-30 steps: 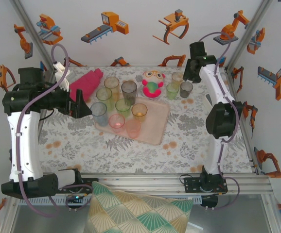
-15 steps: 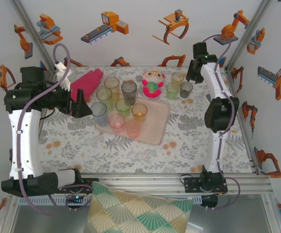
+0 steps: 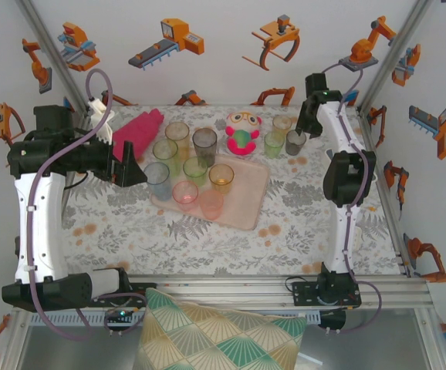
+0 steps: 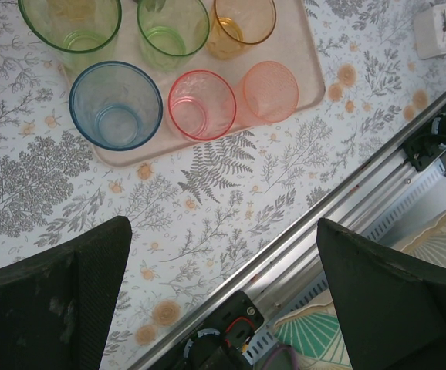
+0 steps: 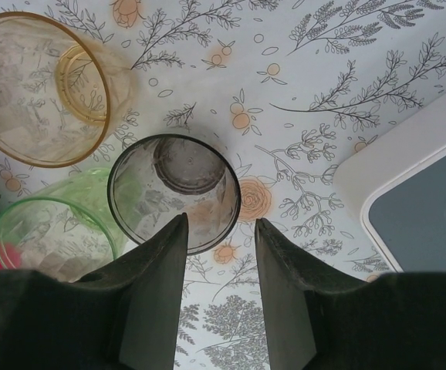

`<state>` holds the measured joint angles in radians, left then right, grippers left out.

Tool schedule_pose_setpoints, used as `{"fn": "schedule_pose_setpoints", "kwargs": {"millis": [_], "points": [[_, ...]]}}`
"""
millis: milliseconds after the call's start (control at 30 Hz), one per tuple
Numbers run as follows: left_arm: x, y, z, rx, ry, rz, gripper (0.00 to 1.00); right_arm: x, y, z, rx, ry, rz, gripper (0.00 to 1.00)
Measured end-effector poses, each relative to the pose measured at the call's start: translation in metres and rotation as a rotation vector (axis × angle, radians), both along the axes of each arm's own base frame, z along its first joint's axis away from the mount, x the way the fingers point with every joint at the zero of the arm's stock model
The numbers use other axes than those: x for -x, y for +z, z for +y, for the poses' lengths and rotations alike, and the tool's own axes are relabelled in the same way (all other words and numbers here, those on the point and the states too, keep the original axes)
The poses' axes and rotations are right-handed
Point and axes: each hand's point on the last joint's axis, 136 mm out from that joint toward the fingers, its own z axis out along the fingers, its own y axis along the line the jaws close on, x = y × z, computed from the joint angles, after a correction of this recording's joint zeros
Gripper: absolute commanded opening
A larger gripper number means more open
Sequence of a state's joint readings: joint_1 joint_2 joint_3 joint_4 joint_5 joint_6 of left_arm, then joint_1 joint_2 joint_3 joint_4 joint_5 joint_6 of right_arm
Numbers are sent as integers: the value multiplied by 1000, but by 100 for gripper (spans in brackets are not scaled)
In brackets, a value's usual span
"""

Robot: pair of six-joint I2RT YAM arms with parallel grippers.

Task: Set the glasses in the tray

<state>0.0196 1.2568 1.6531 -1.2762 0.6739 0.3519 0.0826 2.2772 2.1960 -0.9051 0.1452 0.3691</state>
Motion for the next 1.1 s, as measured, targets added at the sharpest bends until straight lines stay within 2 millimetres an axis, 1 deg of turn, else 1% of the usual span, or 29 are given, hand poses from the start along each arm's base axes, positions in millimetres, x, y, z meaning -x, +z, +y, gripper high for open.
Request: {"fn": "schedule_pose_setpoints", "kwargs": {"millis": [300, 633, 1000, 1100], "points": [[-2, -2, 0, 0, 0, 7, 97, 2, -4, -3, 0, -4, 10, 38], [-2, -2, 0, 0, 0, 10, 97, 5, -23, -5, 0, -8, 50, 37], [-4, -4, 0, 0, 0, 17, 97, 5, -48, -2, -12, -1, 92, 28], [-4, -5, 0, 0, 0, 19, 97, 5, -50, -2, -13, 0, 95, 26]]}}
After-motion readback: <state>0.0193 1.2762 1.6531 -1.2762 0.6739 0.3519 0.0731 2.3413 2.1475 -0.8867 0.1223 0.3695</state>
